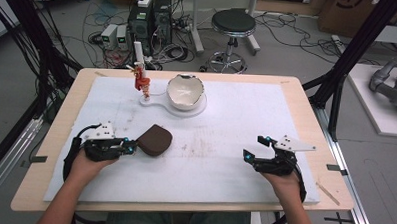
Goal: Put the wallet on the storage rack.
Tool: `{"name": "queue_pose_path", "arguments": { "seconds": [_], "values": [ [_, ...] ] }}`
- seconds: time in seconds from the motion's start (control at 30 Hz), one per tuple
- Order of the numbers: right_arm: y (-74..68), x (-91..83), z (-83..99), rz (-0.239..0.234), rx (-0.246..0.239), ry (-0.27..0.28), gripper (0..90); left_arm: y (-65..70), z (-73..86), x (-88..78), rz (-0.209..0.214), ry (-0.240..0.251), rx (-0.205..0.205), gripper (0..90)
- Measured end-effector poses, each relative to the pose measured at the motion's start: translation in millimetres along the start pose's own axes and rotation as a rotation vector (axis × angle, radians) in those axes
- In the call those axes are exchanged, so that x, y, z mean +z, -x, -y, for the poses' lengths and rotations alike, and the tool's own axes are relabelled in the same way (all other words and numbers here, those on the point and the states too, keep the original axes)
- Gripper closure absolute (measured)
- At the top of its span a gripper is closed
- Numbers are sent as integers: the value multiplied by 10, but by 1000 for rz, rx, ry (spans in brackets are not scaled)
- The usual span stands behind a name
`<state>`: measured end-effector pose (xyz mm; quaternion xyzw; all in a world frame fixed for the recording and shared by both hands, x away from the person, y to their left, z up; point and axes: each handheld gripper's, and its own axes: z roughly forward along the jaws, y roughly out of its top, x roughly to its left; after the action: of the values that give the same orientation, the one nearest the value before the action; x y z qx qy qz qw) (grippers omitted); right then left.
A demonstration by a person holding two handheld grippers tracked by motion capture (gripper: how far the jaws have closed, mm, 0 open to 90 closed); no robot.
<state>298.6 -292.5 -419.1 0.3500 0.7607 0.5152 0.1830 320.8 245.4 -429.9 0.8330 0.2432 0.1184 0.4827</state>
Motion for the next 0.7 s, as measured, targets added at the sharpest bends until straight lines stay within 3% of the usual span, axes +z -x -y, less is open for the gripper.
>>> {"name": "queue_pose_path", "arguments": {
  "seconds": [0.07,0.13,0.2,0.33,0.57,0.7],
  "values": [
    [0,-2,-1,2,0,0,192,3,-18,-52,13,65,-22,884],
    [-1,0,1,2,0,-2,192,13,-48,-90,22,98,-24,890],
    [-5,3,1,2,2,-4,192,37,-84,-103,6,91,-12,890],
    [-9,10,-1,1,-1,-5,192,48,-83,-67,18,69,-3,890],
    [-10,11,2,-1,5,-9,192,26,-65,-75,12,64,-33,891],
    [-9,11,3,-2,4,-10,192,42,-71,-64,3,35,-9,890]
  ]
}}
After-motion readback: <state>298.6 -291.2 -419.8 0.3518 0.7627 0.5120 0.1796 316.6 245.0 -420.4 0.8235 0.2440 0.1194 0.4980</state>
